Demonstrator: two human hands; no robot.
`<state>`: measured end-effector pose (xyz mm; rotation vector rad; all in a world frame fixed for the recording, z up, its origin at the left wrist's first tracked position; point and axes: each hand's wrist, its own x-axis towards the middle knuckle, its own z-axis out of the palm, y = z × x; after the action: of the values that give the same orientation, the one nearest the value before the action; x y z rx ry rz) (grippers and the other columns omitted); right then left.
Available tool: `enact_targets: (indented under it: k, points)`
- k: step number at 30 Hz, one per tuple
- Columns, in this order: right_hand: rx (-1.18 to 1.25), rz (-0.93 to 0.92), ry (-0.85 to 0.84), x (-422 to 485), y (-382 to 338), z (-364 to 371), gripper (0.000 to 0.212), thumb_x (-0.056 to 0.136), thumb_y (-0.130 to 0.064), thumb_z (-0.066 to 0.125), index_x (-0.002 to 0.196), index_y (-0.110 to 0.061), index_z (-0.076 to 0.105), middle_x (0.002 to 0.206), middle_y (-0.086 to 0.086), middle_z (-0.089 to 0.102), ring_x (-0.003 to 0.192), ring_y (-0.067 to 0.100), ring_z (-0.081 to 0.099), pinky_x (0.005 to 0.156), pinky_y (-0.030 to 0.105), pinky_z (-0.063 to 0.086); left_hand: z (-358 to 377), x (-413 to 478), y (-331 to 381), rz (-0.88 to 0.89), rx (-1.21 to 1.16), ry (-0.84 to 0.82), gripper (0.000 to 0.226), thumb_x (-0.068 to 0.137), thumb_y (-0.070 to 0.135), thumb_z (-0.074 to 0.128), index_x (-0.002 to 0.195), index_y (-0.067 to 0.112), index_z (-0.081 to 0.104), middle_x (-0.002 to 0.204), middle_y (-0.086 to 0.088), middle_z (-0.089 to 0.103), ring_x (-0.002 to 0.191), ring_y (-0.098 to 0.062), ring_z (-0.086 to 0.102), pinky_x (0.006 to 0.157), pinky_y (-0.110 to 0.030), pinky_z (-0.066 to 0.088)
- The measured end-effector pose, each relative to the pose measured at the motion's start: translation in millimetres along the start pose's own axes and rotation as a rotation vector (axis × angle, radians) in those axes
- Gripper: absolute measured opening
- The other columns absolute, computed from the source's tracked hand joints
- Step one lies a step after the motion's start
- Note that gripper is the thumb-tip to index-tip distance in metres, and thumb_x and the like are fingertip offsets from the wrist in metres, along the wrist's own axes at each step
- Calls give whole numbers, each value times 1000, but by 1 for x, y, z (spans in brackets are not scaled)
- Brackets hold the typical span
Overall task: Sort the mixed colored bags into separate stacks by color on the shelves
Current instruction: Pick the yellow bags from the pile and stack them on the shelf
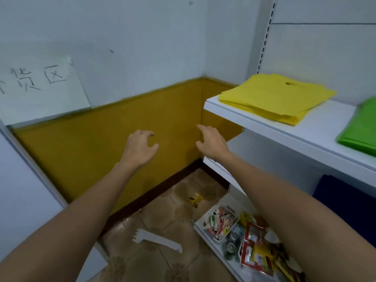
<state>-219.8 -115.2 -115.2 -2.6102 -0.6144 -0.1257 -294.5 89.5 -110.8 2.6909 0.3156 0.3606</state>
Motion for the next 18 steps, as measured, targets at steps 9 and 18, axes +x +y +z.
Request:
enact_targets:
  k: [9, 18]
  points:
    - [-18, -80, 117, 50, -53, -19, 59, 92, -24, 49, 146, -11, 27, 145, 13, 37, 135, 28, 33, 108, 43, 33, -57, 34, -24, 63, 18, 127, 41, 88, 28, 54, 128, 18, 51, 132, -9, 48, 123, -26, 42, 102, -39, 36]
    - [-144, 76, 240, 97, 15, -83, 58, 91, -34, 48, 144, -14, 33, 141, 11, 43, 131, 27, 37, 102, 41, 36, -17, 125, 52, 234, -66, 69, 44, 88, 32, 54, 130, 17, 49, 134, -7, 47, 125, -25, 40, 102, -38, 34]
